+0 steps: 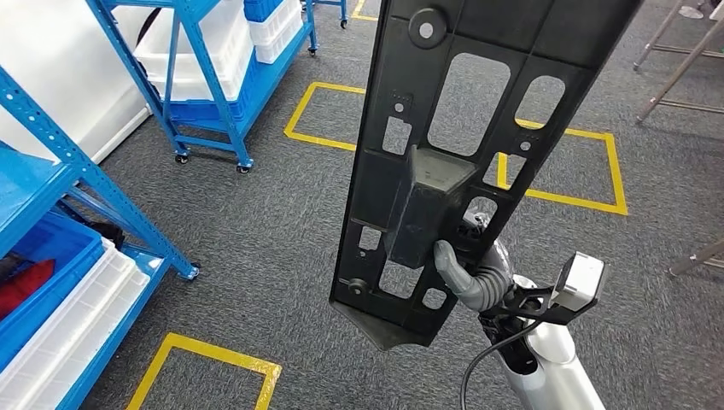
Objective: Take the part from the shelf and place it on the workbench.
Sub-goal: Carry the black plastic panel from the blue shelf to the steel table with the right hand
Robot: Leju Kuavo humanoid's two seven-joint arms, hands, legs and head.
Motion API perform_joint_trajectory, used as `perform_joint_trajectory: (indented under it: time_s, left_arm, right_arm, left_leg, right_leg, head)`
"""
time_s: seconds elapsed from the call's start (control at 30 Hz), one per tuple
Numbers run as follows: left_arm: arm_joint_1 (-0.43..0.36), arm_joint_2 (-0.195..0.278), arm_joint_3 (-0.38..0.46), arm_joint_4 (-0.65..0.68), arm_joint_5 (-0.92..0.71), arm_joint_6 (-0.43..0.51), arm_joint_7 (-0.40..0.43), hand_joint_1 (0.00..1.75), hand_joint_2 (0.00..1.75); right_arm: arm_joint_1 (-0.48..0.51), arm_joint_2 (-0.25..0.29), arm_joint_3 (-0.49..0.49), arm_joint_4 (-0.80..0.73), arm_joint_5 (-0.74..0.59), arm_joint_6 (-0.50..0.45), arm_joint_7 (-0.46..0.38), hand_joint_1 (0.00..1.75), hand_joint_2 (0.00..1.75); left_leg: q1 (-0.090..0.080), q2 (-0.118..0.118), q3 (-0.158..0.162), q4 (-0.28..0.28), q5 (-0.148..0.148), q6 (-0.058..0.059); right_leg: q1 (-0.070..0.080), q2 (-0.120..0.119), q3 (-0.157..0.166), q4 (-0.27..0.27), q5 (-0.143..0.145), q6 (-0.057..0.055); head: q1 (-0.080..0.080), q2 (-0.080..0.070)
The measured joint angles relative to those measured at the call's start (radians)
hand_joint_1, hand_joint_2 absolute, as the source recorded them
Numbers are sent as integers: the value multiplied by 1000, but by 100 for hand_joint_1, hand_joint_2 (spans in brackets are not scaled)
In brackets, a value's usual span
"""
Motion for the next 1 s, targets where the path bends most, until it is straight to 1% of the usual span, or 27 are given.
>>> perform_joint_trajectory:
  time_s: [0.03, 0.07, 0.1, 0.13, 0.17, 0.2, 0.23, 0.27, 0.3, 0.37, 0.4, 0.43, 0.47, 0.5, 0.53, 0.57, 0.6, 0.63, 0.67, 0.73, 0.77, 0.8, 0.87, 0.9, 0.93, 0.97, 1.0]
  left_arm:
    - [-1, 1, 1, 0, 2, 3, -1, 0, 175]
    - [-2, 2, 3, 0, 4, 7, -1, 0, 175]
    - [-4, 4, 5, 0, 5, 12, 2, 0, 175]
    - [-5, 6, 7, 0, 6, 15, 7, 0, 175]
    - [-5, 9, 9, 0, 9, 17, 16, 0, 175]
    - [-4, 11, 12, 0, 14, 17, 27, 0, 175]
    - [-3, 13, 17, 0, 23, 17, 38, 0, 175]
    - [-3, 15, 23, 0, 34, 17, 47, 0, 175]
    - [-3, 15, 31, 0, 46, 19, 55, 0, 175]
    - [-5, 15, 51, 0, 75, 38, 65, 0, 175]
    - [-5, 16, 61, -1, 93, 58, 68, 0, 175]
    - [-4, 17, 76, -2, 119, 84, 67, 0, 175]
    - [-1, 20, 93, -4, 149, 110, 63, 0, 175]
    - [3, 25, 116, -6, 190, 134, 52, 0, 175]
    - [6, 31, 142, -9, 235, 150, 35, 0, 175]
    - [7, 39, 171, -11, 279, 158, 14, 0, 175]
    - [6, 47, 202, -13, 318, 160, -9, 0, 175]
    - [4, 54, 229, -15, 346, 158, -31, 0, 175]
    - [1, 60, 254, -16, 366, 155, -52, 0, 175]
    - [-6, 71, 293, -19, 391, 151, -83, 0, 175]
    - [-9, 77, 309, -20, 401, 150, -93, 0, 175]
    - [-11, 81, 323, -21, 408, 148, -100, 0, 175]
    - [-16, 87, 344, -22, 405, 139, -101, 0, 175]
    - [-18, 88, 348, -22, 394, 131, -97, 0, 175]
    - [-19, 89, 349, -22, 375, 119, -91, 0, 175]
    - [-19, 89, 347, -22, 354, 108, -83, 0, 175]
    - [-19, 89, 344, -22, 335, 98, -75, 0, 175]
  right_arm:
    - [-1, 2, 1, 2, -1, 0, -1, 175, 175]
    - [-1, 4, 3, 5, -2, 0, -1, 175, 175]
    - [-2, 6, 3, 8, -4, 0, -1, 175, 175]
    - [-2, 9, 4, 11, -6, 0, 0, 175, 175]
    - [-2, 12, 4, 14, -8, -1, 0, 175, 175]
    - [-2, 16, 4, 16, -9, -1, 0, 175, 175]
    - [-1, 20, 4, 18, -10, -1, -1, 175, 175]
    - [0, 23, 4, 21, -11, -2, -3, 175, 175]
    - [4, 26, 4, 25, -10, -2, -6, 175, 175]
    - [20, 28, 4, 30, -5, -4, -15, 175, 175]
    - [28, 29, 3, 31, -2, -6, -22, 175, 175]
    - [35, 29, 2, 32, 2, -8, -30, 175, 175]
    - [40, 29, 2, 33, 4, -10, -38, 175, 175]
    - [43, 29, 1, 35, 3, -10, -46, 175, 175]
    - [47, 29, 1, 37, 3, -11, -52, 175, 175]
    - [51, 29, 1, 41, 3, -10, -56, 175, 175]
    - [54, 29, 1, 46, 7, -10, -58, 175, 175]
    - [54, 29, 1, 49, 15, -9, -58, 175, 175]
    - [52, 30, 1, 52, 25, -8, -57, 175, 175]
    - [43, 32, 2, 53, 42, -7, -52, 175, 175]
    - [36, 34, 2, 52, 47, -6, -49, 175, 175]
    - [30, 35, 2, 51, 50, -5, -45, 175, 175]
    - [19, 37, 3, 49, 51, 0, -36, 175, 175]
    - [14, 37, 3, 48, 49, 2, -31, 175, 175]
    - [7, 36, 3, 47, 46, 4, -28, 175, 175]
    - [0, 37, 3, 46, 43, 5, -24, 175, 175]
    - [-7, 38, 3, 45, 41, 7, -21, 175, 175]
  left_leg:
    - [0, -12, -37, 71, -26, 0]
    - [0, -18, -65, 120, -37, 1]
    - [0, -20, -77, 133, -27, 2]
    - [0, -21, -70, 105, 3, 5]
    - [0, -28, -48, 44, 45, 9]
    - [0, -49, -21, -24, 82, 14]
    - [1, -71, 1, -86, 107, 17]
    - [1, -90, 14, -123, 120, 19]
    - [0, -103, 19, -140, 120, 21]
    - [-1, -88, 24, -150, 124, 29]
    - [0, -77, 28, -157, 128, 34]
    - [2, -64, 33, -165, 131, 40]
    - [4, -50, 37, -170, 133, 44]
    - [2, -35, 39, -172, 132, 46]
    - [1, -21, 39, -172, 131, 48]
    - [0, -7, 39, -172, 129, 48]
    - [0, 5, 39, -172, 127, 47]
    - [0, 16, 40, -171, 125, 44]
    - [1, 26, 43, -170, 122, 41]
    - [-2, 44, 50, -167, 114, 29]
    - [-3, 52, 53, -165, 109, 23]
    - [-5, 60, 56, -165, 106, 16]
    - [-4, 76, 63, -168, 100, 3]
    - [-2, 71, 65, -163, 94, -3]
    - [1, 53, 60, -144, 79, -7]
    - [4, 29, 42, -103, 55, -10]
    - [5, 2, 13, -40, 23, -11]
  right_leg:
    - [2, 10, 0, 0, -1, -3]
    - [5, 23, 1, 1, -1, -4]
    - [7, 35, 1, 3, -2, -5]
    - [9, 49, 2, 5, -3, -5]
    - [9, 62, 3, 8, -4, -4]
    - [9, 74, 2, 11, -5, -3]
    - [9, 86, -2, 15, -6, 0]
    - [7, 96, -6, 17, -5, 5]
    - [4, 106, -12, 18, -3, 11]
    - [1, 119, -16, 16, 1, 24]
    - [3, 105, -19, 22, -3, 29]
    - [5, 80, -29, 43, -17, 33]
    - [6, 50, -50, 84, -41, 36]
    - [5, 22, -81, 145, -72, 40]
    - [1, 11, -116, 212, -100, 44]
    - [-4, 5, -144, 265, -116, 47]
    - [-8, 2, -157, 288, -116, 50]
    - [-12, -3, -148, 270, -96, 53]
    - [-15, -13, -118, 214, -65, 55]
    - [-14, -52, -44, 79, -19, 52]
    - [-10, -64, -22, 38, -11, 46]
    - [-5, -68, -14, 22, -13, 40]
    - [0, -46, -14, 21, -14, 25]
    - [0, -36, -12, 18, -13, 19]
    - [-2, -26, -9, 15, -12, 12]
    - [-3, -17, -6, 12, -11, 5]
    - [-3, -7, -4, 11, -11, 0]
  head:
    - [0, 0]
    - [0, 0]
    - [0, 0]
    - [0, 0]
    - [0, 0]
    - [0, 0]
    - [0, 0]
    - [0, 0]
    - [0, 0]
    - [0, 0]
    - [0, 0]
    - [0, 0]
    - [0, 0]
    - [0, 0]
    - [0, 0]
    - [0, 0]
    - [0, 0]
    - [0, 0]
    - [0, 0]
    - [0, 0]
    - [0, 0]
    - [0, 0]
    - [0, 0]
    - [0, 0]
    - [0, 0]
    - [0, 0]
    - [0, 0]
